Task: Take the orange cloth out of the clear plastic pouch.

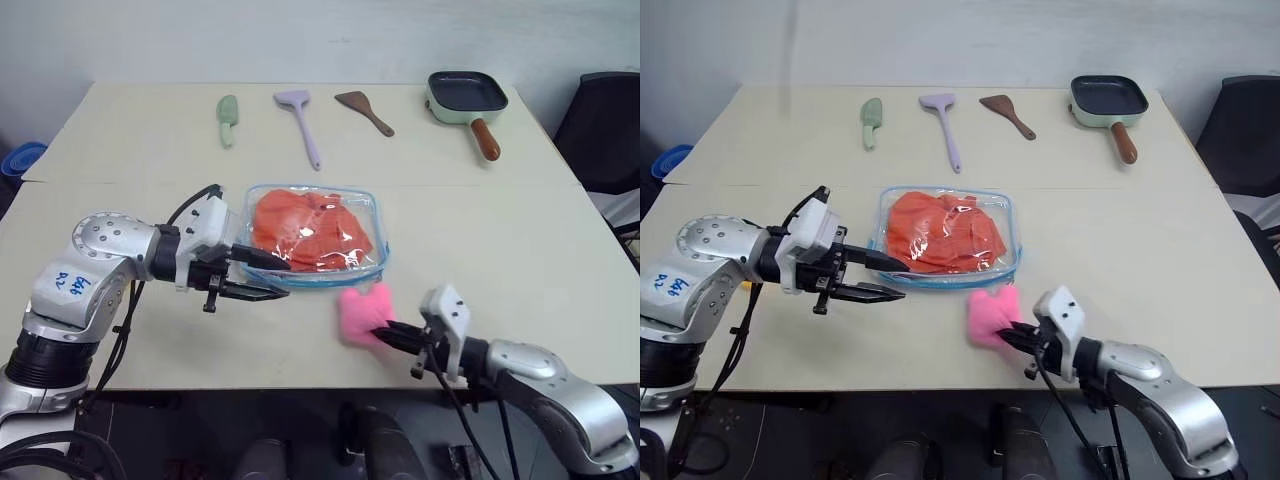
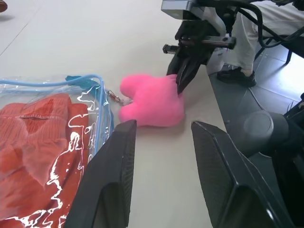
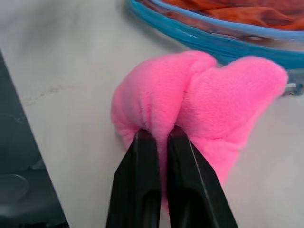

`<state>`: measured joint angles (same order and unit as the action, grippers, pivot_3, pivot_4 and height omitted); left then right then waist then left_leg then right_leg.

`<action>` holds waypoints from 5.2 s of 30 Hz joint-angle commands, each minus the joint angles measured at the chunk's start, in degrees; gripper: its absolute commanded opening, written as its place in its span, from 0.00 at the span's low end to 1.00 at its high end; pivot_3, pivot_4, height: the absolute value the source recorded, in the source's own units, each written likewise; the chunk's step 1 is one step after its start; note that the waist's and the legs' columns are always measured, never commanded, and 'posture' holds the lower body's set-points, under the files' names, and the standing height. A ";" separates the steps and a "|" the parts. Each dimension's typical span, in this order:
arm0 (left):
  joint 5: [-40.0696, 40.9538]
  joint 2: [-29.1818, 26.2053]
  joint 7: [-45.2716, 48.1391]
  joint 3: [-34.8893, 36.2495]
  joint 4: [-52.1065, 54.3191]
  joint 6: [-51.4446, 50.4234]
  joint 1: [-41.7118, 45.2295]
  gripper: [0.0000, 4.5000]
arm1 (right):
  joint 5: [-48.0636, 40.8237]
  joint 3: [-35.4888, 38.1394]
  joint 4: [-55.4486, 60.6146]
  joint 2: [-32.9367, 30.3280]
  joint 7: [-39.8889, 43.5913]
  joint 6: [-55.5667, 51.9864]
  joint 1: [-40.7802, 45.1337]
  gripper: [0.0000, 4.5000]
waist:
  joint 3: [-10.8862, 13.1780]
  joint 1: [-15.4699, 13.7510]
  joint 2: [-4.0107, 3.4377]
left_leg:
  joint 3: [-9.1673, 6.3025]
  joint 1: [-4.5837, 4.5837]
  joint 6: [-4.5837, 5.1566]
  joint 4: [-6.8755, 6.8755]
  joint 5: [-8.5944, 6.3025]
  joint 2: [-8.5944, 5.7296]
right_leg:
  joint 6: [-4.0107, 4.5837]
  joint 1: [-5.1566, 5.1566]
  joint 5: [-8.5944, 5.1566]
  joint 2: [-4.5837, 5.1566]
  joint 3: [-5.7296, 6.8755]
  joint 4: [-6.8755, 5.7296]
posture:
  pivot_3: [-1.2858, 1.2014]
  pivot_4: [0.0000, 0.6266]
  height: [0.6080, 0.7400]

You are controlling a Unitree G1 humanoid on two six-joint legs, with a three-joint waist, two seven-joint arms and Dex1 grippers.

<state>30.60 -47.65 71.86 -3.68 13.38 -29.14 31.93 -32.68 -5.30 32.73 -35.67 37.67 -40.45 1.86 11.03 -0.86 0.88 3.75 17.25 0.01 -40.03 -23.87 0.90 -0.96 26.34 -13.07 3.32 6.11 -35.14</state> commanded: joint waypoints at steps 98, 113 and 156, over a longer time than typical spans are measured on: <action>-34.93 19.46 -9.21 -20.00 -24.63 35.54 4.18 0.00 | 35.85 -8.93 -39.35 -8.51 22.23 44.98 31.15 0.38 | -0.29 -0.43 0.12 | -0.39 -0.16 0.26 -0.05 -0.06 0.04 | -0.14 -0.66 0.09 0.20 0.53 0.39 | 0.52 0.24 1.00; -35.04 19.58 -9.16 -20.09 -25.40 36.41 4.28 0.00 | 39.63 -8.59 -43.20 -10.88 22.74 53.80 33.67 0.83 | -0.29 -0.39 0.12 | -0.38 -0.16 0.26 -0.04 -0.06 0.03 | -0.14 -0.66 0.09 0.20 0.52 0.45 | 0.52 0.24 1.00; -20.36 0.30 -10.55 3.66 -11.09 15.66 -11.02 0.00 | 40.72 -6.14 -48.38 -13.23 19.33 68.08 31.89 0.00 | -0.03 0.90 -0.30 | -0.28 0.13 0.16 -0.01 -0.02 0.05 | -0.10 0.05 0.08 0.20 0.43 0.17 | 0.52 0.24 1.00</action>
<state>9.80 -45.72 62.05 -2.88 1.65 -13.17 21.59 8.51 -13.43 -15.99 -47.30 57.40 26.29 33.86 11.00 0.04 0.58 3.48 17.39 0.17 -40.04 -23.89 0.95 -1.07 26.42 -12.99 3.52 6.53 -34.97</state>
